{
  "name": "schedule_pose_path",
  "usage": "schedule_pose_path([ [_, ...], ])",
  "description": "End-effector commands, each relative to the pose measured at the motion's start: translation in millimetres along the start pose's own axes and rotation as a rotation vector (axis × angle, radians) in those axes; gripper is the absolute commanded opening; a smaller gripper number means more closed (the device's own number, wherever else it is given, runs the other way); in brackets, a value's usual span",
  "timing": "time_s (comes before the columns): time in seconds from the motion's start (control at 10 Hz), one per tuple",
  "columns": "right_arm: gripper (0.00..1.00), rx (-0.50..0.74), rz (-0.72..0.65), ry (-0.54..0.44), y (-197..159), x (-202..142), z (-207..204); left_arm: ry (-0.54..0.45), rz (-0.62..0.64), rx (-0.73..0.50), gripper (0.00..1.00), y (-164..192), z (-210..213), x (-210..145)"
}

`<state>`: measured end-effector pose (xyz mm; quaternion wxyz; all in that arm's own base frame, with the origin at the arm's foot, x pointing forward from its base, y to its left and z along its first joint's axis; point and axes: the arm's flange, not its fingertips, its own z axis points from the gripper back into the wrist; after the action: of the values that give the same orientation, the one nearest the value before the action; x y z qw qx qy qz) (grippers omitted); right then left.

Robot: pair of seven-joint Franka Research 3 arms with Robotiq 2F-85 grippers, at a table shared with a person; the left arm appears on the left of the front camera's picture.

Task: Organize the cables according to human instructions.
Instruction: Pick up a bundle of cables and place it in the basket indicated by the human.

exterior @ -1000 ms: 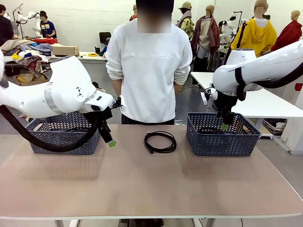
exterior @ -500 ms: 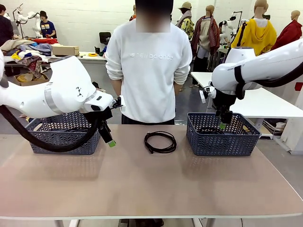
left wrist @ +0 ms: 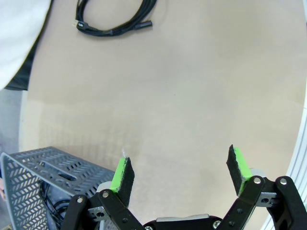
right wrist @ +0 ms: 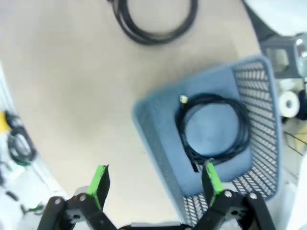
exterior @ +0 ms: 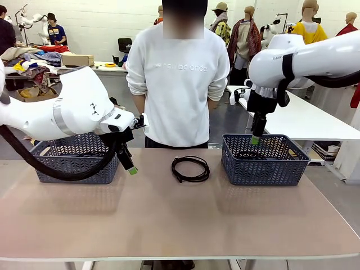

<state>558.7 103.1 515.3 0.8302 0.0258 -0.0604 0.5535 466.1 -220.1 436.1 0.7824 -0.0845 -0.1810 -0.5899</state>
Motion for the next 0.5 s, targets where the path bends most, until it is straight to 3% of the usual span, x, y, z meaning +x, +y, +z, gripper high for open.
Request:
schedule_pose_path([
  [0.0,1.0,0.017,-0.075,-0.152,33.6,-7.4,-2.3,0.005,-0.002,0.003,1.0,1.2,2.0,-0.6],
  [0.2,1.0,-0.026,-0.081,-0.251,70.1,-10.3,-10.9,0.005,-0.002,0.003,1.0,1.2,2.0,-0.6],
  [0.4,1.0,-0.14,-0.125,-0.288,101.6,-13.6,-16.6,0.005,-0.002,0.003,1.0,1.2,2.0,-0.6],
])
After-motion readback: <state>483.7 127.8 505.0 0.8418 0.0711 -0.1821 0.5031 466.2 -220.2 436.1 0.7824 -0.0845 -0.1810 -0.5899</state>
